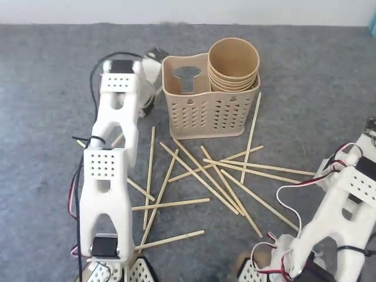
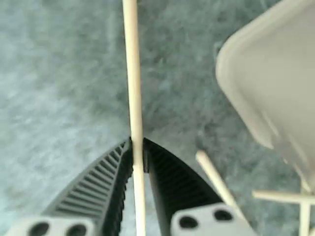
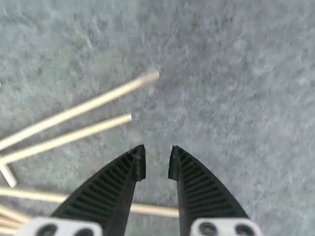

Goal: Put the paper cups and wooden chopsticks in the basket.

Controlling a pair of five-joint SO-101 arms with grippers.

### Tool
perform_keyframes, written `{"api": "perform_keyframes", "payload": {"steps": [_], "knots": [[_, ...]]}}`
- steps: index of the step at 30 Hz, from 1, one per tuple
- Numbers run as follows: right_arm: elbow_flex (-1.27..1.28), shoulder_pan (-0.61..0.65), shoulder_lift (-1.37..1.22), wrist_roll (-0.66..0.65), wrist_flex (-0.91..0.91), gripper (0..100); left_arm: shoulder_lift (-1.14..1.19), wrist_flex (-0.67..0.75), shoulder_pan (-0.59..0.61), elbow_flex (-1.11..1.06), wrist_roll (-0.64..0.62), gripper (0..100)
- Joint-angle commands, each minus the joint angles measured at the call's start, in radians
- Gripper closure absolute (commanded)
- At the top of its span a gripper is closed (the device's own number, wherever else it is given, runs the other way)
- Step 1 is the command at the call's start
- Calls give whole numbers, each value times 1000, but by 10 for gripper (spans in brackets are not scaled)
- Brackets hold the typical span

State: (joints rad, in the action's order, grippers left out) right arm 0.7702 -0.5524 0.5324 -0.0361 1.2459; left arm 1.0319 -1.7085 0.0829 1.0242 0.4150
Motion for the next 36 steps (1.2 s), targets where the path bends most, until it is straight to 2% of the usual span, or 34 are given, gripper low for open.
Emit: {"api": "perform_keyframes", "payload": {"steps": [1, 5, 8, 12, 17, 22, 27, 31, 36], "knots": [[-12, -13, 119, -15, 96, 909, -66, -48, 44, 133, -49, 988], [2, -12, 282, -28, 194, 909, -143, -48, 94, 174, -106, 988], [43, 38, 397, -55, 254, 909, -213, -48, 117, 177, -127, 988], [135, 114, 484, -64, 229, 909, -324, -46, 132, 180, -180, 988], [212, 245, 473, -190, 222, 909, -465, -46, 140, 174, -239, 989], [209, 285, 429, -152, 159, 909, -574, -48, 166, 173, -276, 989], [209, 325, 298, -34, 21, 909, -689, -49, 199, 162, -315, 989], [209, 363, 168, 29, -99, 909, -870, -49, 213, 31, -310, 989], [209, 383, 76, -3, -214, 905, -1201, -44, 212, -305, -298, 989]]}}
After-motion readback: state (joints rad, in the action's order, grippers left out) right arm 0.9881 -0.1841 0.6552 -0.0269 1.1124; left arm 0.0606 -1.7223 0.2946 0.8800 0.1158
